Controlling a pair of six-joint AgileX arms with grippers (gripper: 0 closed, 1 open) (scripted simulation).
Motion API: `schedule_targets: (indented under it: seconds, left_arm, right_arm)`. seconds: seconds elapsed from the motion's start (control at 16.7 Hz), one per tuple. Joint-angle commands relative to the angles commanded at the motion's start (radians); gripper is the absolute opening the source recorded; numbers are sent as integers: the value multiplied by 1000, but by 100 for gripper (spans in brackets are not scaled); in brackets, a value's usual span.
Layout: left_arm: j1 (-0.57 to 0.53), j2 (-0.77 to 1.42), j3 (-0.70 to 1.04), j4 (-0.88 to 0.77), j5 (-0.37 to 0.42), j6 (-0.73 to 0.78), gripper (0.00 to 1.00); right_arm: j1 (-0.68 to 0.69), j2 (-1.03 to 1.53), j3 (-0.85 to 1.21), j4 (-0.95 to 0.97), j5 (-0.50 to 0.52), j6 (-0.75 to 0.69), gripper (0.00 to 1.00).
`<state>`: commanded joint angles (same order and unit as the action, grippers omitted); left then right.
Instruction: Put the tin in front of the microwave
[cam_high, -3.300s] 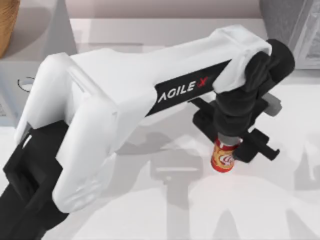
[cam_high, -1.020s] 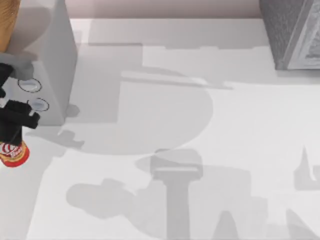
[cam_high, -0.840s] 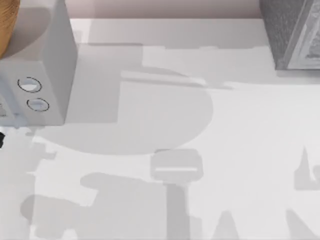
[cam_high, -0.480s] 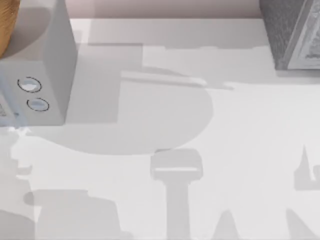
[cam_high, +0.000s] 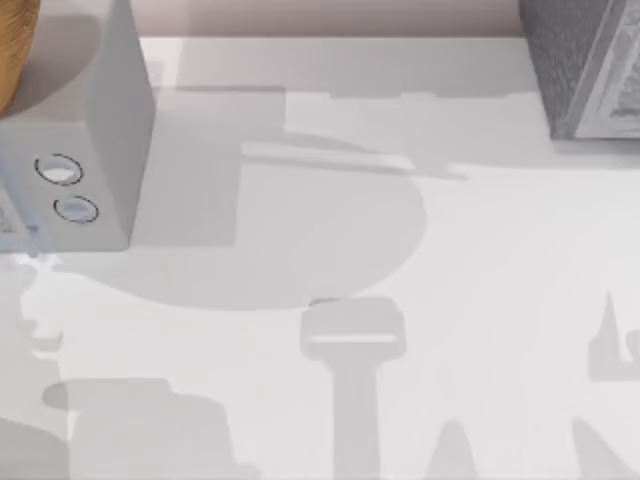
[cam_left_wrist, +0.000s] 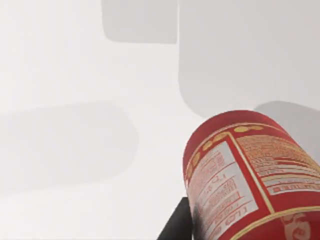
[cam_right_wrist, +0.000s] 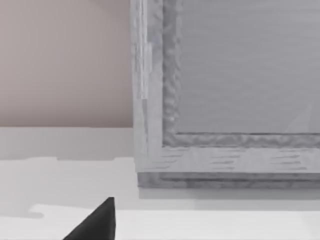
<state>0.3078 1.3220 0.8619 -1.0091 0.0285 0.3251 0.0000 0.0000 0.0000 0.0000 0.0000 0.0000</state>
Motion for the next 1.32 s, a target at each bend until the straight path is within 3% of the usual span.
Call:
schedule_targets:
  seconds: [0.24, 1.02, 1.32]
  left_arm:
    - [1, 1, -5, 7, 0, 0, 0]
    - [1, 1, -5, 7, 0, 0, 98]
    - [1, 1, -5, 7, 0, 0, 100]
  right_arm:
    - [0, 0, 0, 0, 0, 0, 100]
    - [0, 0, 0, 0, 0, 0, 100]
    - [0, 0, 0, 0, 0, 0, 100]
